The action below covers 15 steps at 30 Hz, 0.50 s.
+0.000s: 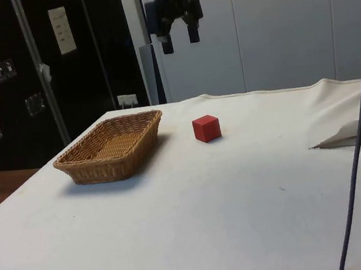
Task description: Pick up the cube and place it into the basket.
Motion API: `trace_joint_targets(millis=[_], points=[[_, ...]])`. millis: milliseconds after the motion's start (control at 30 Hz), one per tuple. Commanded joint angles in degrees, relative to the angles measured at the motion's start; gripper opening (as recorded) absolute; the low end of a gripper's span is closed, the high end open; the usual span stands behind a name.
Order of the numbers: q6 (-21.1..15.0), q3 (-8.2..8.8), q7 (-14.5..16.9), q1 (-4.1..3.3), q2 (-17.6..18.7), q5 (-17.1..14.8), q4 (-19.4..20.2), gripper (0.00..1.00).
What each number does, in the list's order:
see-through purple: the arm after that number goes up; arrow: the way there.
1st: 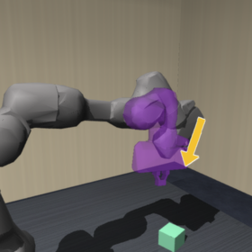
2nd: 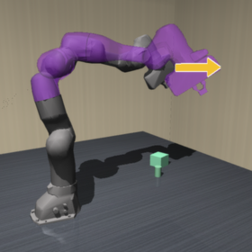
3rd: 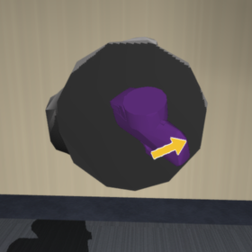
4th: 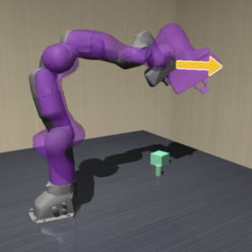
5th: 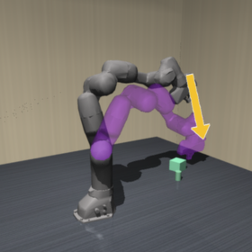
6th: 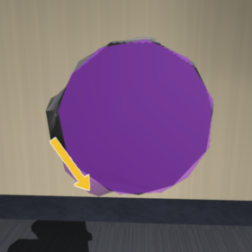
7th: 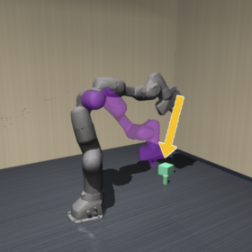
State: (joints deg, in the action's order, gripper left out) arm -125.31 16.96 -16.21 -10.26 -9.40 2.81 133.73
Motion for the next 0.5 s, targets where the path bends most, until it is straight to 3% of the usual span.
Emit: trace_joint_targets(millis=[0, 433, 467], points=[[-0.4, 0.29, 0.0, 0.11, 0.1, -0.2, 0.2, 1.00], [0.0, 2.64, 0.7, 0.17, 0.8, -0.3, 0.0, 1.00], [-0.6, 3.38, 1.5, 0.29, 1.3, -1.1, 0.1, 1.00]])
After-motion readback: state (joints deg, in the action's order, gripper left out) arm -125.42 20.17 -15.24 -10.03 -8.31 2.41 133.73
